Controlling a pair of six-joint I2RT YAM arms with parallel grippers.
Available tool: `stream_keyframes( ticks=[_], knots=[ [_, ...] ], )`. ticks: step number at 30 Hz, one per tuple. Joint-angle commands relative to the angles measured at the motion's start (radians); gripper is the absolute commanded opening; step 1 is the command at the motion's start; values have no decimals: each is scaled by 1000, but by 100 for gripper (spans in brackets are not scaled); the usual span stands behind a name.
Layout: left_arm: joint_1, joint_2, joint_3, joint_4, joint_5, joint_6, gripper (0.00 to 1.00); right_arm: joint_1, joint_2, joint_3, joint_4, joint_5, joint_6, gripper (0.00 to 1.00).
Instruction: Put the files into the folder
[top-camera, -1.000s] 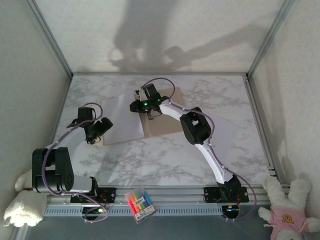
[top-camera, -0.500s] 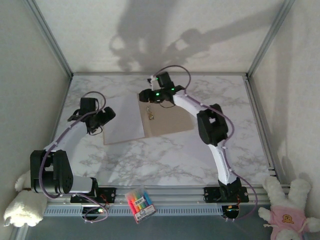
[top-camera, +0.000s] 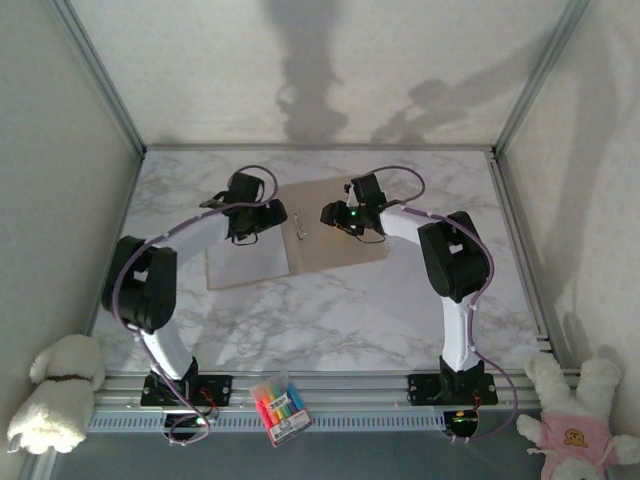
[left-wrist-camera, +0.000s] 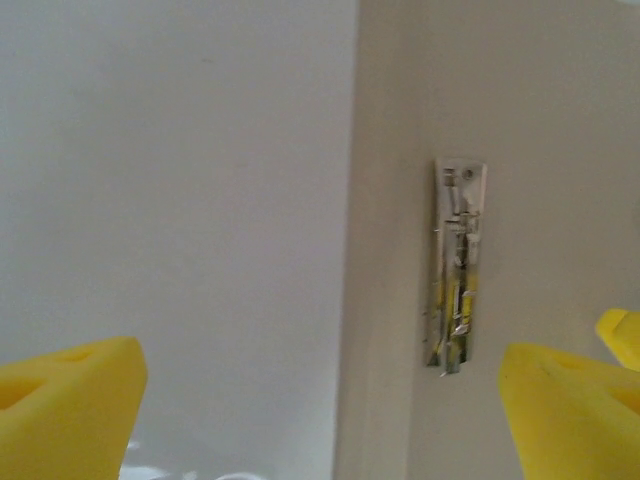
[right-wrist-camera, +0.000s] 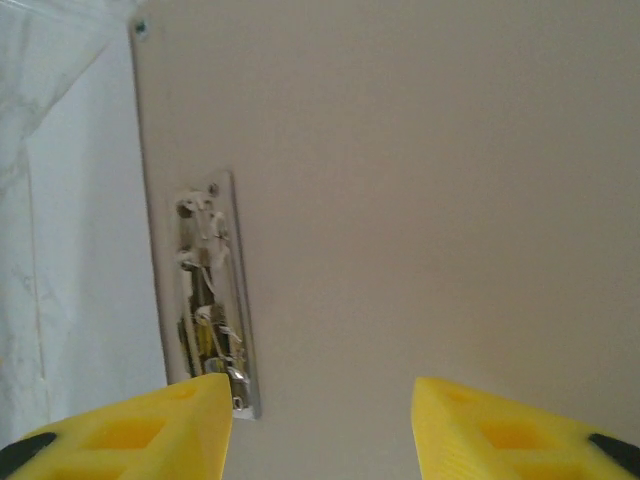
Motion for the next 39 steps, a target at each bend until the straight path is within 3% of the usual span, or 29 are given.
stream_keyframes(
  ticks=[1,10,28,39],
  knots=[
    [-33,88,75,31,-7,-29,90,-2,-7,-20,56,42,58,50],
    [-42,187,74,53,-3,-44,90,-3,-2,-54,20,89,82,50],
    [10,173,0,59,10,-42,90,-3,-10,-89,30,114,113,50],
    [-3,191,31,13,41,53,90,0,-6,-90,32,120,113,49]
  ],
)
